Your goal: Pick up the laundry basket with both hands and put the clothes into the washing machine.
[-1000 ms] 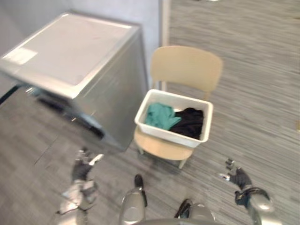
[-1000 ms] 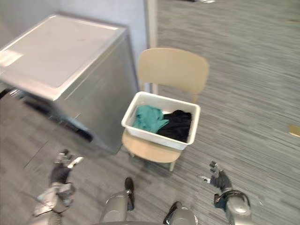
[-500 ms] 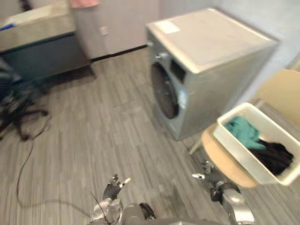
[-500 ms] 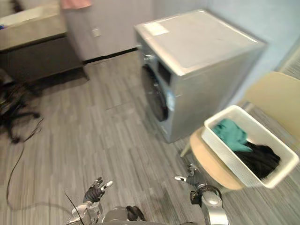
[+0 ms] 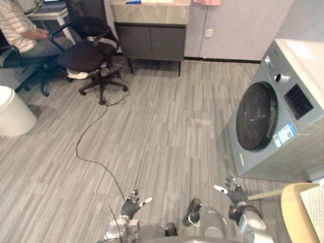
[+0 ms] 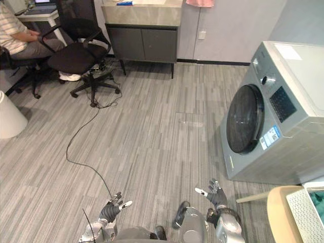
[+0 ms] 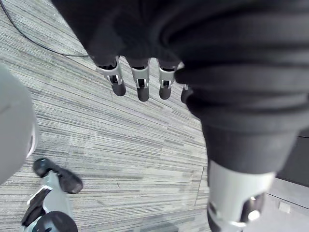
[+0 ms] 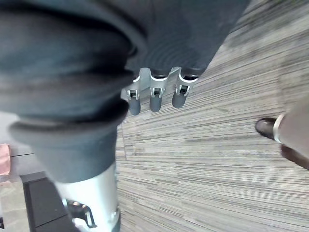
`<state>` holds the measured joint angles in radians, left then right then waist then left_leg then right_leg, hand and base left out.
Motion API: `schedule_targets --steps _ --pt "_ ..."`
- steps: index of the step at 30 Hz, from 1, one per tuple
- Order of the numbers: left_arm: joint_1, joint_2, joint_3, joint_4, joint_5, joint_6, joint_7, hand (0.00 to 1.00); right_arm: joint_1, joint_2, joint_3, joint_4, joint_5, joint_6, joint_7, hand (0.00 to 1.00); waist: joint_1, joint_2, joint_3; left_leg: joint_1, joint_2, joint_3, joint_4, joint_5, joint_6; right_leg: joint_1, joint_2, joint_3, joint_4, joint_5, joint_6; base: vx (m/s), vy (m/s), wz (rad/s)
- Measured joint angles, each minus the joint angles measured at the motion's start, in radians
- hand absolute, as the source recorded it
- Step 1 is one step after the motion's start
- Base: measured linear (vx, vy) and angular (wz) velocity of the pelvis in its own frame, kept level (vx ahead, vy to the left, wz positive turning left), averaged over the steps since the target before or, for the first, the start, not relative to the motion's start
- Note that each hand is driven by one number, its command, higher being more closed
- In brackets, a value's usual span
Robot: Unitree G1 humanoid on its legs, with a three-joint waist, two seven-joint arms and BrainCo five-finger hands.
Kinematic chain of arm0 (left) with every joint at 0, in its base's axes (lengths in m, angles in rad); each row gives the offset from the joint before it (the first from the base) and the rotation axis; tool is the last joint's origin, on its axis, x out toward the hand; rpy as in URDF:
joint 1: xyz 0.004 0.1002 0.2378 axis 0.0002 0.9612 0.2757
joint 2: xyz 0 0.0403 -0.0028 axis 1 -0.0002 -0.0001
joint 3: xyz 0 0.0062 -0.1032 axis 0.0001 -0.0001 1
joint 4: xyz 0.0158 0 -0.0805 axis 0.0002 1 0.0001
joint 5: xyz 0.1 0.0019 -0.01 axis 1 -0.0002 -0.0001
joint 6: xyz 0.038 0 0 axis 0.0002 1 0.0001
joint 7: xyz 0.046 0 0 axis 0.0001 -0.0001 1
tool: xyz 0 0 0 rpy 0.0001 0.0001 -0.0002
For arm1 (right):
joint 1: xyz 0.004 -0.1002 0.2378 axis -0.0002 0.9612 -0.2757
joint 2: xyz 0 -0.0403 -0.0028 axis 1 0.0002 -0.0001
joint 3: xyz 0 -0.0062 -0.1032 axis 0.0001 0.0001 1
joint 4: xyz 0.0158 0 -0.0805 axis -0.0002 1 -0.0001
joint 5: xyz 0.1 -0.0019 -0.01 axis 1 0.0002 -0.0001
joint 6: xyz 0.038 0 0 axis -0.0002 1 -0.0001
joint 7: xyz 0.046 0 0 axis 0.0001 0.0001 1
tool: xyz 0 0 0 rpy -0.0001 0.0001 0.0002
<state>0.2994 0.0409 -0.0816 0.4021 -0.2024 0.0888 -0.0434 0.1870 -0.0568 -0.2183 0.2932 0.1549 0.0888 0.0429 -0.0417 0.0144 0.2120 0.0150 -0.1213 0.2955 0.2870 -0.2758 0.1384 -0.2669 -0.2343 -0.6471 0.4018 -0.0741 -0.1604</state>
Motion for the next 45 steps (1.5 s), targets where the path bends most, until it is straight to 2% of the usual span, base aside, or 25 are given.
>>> schedule_targets --steps 2,4,5,6,7,9,10,11,12,14,15,16,17,19,22,25,27,29,31,33,36,38,41,43,45 --pt "-0.007 -0.026 -0.008 0.001 0.001 0.004 -0.001 0.00 -0.014 -0.006 -0.021 -0.025 0.005 -0.003 -0.010 0.00 -0.004 0.076 -0.013 0.002 0.055 0.039 0.006 -0.047 -0.059 0.031 0.054 -0.054 0.001 -0.018 0.017 0.30 0.095 -0.65" --pt "-0.033 -0.031 -0.022 0.006 0.001 -0.003 0.002 0.00 0.004 0.005 -0.034 -0.041 0.014 -0.004 -0.023 0.00 -0.026 0.090 0.006 -0.112 0.194 0.105 0.439 -0.022 -0.134 0.164 0.141 -0.070 -0.080 -0.058 0.025 0.41 0.130 -0.69" --pt "-0.038 -0.029 -0.021 0.001 0.000 -0.003 0.002 0.00 0.013 0.008 -0.043 -0.044 0.015 -0.003 -0.029 0.00 -0.025 0.088 0.007 -0.135 0.233 0.130 0.546 0.021 -0.167 0.192 0.153 -0.049 -0.107 -0.055 0.022 0.33 0.190 -0.91" --pt "-0.035 -0.030 -0.025 -0.008 -0.001 -0.007 0.002 0.00 0.023 0.014 -0.052 -0.057 0.019 -0.004 -0.053 0.00 -0.014 0.074 0.011 -0.171 0.307 0.170 0.722 0.110 -0.151 0.242 0.162 0.005 -0.132 -0.056 0.025 0.30 0.252 -1.20" --pt "-0.033 -0.026 -0.025 -0.023 -0.001 -0.012 0.003 0.00 0.044 0.019 -0.064 -0.075 0.025 -0.005 -0.067 0.00 -0.009 0.060 0.012 -0.218 0.382 0.171 0.854 0.083 -0.118 0.270 0.164 0.050 -0.148 -0.060 0.032 0.34 0.279 -1.24" --pt "-0.036 -0.026 -0.023 -0.033 -0.005 -0.017 0.004 0.00 0.052 0.030 -0.094 -0.075 0.033 -0.007 -0.083 0.00 0.001 0.057 0.011 -0.263 0.473 0.145 0.860 0.059 -0.080 0.303 0.163 0.118 -0.187 -0.061 0.033 0.30 0.253 -1.23" --pt "-0.029 -0.027 -0.013 -0.043 -0.013 -0.019 0.004 0.00 0.046 0.027 -0.097 -0.076 0.033 -0.006 -0.095 0.00 0.003 0.053 0.014 -0.284 0.496 0.105 0.769 0.053 -0.072 0.304 0.158 0.192 -0.205 -0.062 0.039 0.28 0.266 -1.21" --pt "-0.025 -0.027 -0.005 -0.045 -0.021 -0.019 0.004 0.00 0.042 0.028 -0.095 -0.076 0.033 -0.006 -0.099 0.00 0.004 0.046 0.017 -0.286 0.493 0.076 0.703 0.053 -0.073 0.303 0.152 0.237 -0.212 -0.055 0.056 0.29 0.356 -1.20" --pt "-0.009 -0.028 0.008 -0.051 -0.024 -0.020 0.004 0.00 0.030 0.027 -0.086 -0.076 0.033 -0.006 -0.103 0.00 0.008 0.037 0.021 -0.284 0.463 -0.005 0.530 0.057 -0.080 0.293 0.131 0.315 -0.213 -0.037 0.102 0.16 0.373 -1.33" --pt "0.027 -0.038 0.023 -0.057 -0.043 -0.022 0.006 0.00 0.005 0.007 -0.061 -0.076 0.032 -0.006 -0.103 0.00 0.023 0.058 0.013 -0.224 0.424 -0.173 0.185 0.089 -0.133 0.252 0.127 0.418 -0.213 -0.037 0.138 0.14 0.392 -1.63" --pt "0.057 -0.057 0.037 -0.057 -0.045 -0.022 0.010 0.00 -0.007 -0.014 -0.046 -0.085 0.032 -0.006 -0.103 0.00 0.033 0.091 0.001 -0.172 0.416 -0.253 -0.024 0.089 -0.155 0.224 0.138 0.470 -0.214 -0.034 0.183 0.16 0.393 -1.51" --pt "0.063 -0.069 0.042 -0.051 -0.048 -0.022 0.017 0.00 -0.015 -0.012 -0.040 -0.084 0.031 -0.009 -0.103 0.00 0.036 0.101 -0.002 -0.159 0.403 -0.269 -0.033 0.145 -0.230 0.225 0.136 0.500 -0.210 -0.022 0.220 0.30 0.558 -1.52" --pt "0.067 -0.061 0.051 -0.052 -0.054 -0.023 0.032 0.00 -0.016 0.013 -0.037 -0.085 0.030 -0.008 -0.103 0.00 0.049 0.075 0.001 -0.164 0.379 -0.248 0.014 0.149 -0.240 0.211 0.118 0.551 -0.190 -0.021 0.251 0.23 0.326 -0.85" --pt "0.058 -0.042 0.051 -0.058 -0.061 -0.030 0.035 0.00 -0.010 0.026 -0.038 -0.087 0.022 -0.008 -0.107 0.00 0.050 0.029 -0.002 -0.177 0.335 -0.196 0.116 0.091 -0.231 0.213 0.072 0.608 -0.191 -0.016 0.291 0.28 0.414 -0.64" --pt "0.061 -0.034 0.050 -0.061 -0.060 -0.035 0.039 0.00 -0.053 0.025 -0.007 -0.119 -0.024 -0.021 -0.107 0.00 0.056 0.023 -0.005 -0.162 0.315 -0.109 0.205 0.013 -0.211 0.197 0.037 0.658 -0.188 -0.004 0.321 0.18 0.323 -0.85" --pt "0.051 -0.018 0.051 -0.060 -0.060 -0.036 0.044 0.00 -0.214 -0.020 0.062 -0.021 -0.099 -0.031 -0.115 0.00 0.059 0.039 0.004 -0.091 0.321 0.033 0.166 -0.010 -0.198 0.133 0.001 0.533 -0.161 0.065 0.286 0.07 0.199 -1.32" --pt "0.030 -0.010 0.050 -0.059 -0.060 -0.059 0.046 0.00 -0.361 -0.083 0.128 0.080 -0.186 -0.043 -0.131 0.00 0.069 0.080 0.027 -0.047 0.340 0.112 0.143 -0.016 -0.188 0.083 -0.005 0.391 -0.164 0.133 0.230 0.01 0.117 -1.58" --pt "0.007 0.014 0.040 -0.054 -0.061 -0.073 0.047 0.00 -0.437 -0.118 0.179 0.129 -0.219 -0.043 -0.135 0.00 0.084 0.091 0.034 -0.045 0.350 0.167 0.151 -0.035 -0.193 0.068 -0.003 0.298 -0.198 0.143 0.219 -0.02 0.021 -1.13" --pt "-0.018 0.023 0.040 -0.048 -0.062 -0.077 0.049 0.00 -0.457 -0.144 0.200 0.129 -0.262 -0.043 -0.135 0.00 0.081 0.109 0.047 -0.047 0.360 0.174 0.152 -0.041 -0.197 0.076 0.013 0.279 -0.226 0.156 0.229 0.05 -0.047 -0.43" --pt "-0.030 0.009 0.036 -0.047 -0.062 -0.078 0.051 0.00 -0.450 -0.162 0.196 0.130 -0.327 -0.039 -0.140 0.00 0.071 0.117 0.052 -0.050 0.381 0.159 0.159 -0.041 -0.198 0.074 0.024 0.260 -0.195 0.132 0.219 0.08 -0.106 0.14" --pt "-0.047 0.001 -0.001 -0.037 -0.062 -0.078 0.063 0.00 -0.449 -0.168 0.194 0.130 -0.377 -0.038 -0.163 0.00 0.057 0.106 0.060 -0.060 0.407 0.112 0.184 -0.053 -0.210 0.066 0.023 0.219 -0.092 0.052 0.211 0.05 -0.128 0.36" --pt "-0.039 -0.006 -0.003 -0.034 -0.066 -0.077 0.074 0.00 -0.447 -0.167 0.200 0.130 -0.392 -0.036 -0.177 0.00 0.064 0.107 0.061 -0.075 0.437 0.079 0.241 -0.069 -0.189 0.068 0.028 0.196 -0.031 -0.024 0.200 0.03 -0.167 0.30" --pt "-0.031 -0.006 -0.003 -0.034 -0.078 -0.077 0.091 0.00 -0.453 -0.170 0.210 0.146 -0.391 -0.036 -0.192 0.00 0.086 0.111 0.065 -0.168 0.456 -0.033 0.393 0.009 -0.102 0.091 0.042 0.181 -0.036 -0.034 0.194 0.02 -0.145 0.13" --pt "-0.017 -0.004 -0.003 -0.035 -0.097 -0.077 0.091 0.00 -0.469 -0.176 0.222 0.171 -0.390 -0.032 -0.193 0.00 0.087 0.109 0.067 -0.203 0.453 -0.084 0.446 0.106 -0.119 0.128 0.047 0.176 -0.081 -0.036 0.184 0.07 -0.191 0.18" --pt "-0.005 -0.005 -0.003 -0.040 -0.101 -0.077 0.089 0.00 -0.512 -0.189 0.230 0.186 -0.389 -0.030 -0.194 0.00 0.090 0.094 0.079 -0.249 0.448 -0.099 0.439 0.081 -0.150 0.140 0.046 0.182 -0.124 -0.026 0.169 0.07 -0.120 0.08"
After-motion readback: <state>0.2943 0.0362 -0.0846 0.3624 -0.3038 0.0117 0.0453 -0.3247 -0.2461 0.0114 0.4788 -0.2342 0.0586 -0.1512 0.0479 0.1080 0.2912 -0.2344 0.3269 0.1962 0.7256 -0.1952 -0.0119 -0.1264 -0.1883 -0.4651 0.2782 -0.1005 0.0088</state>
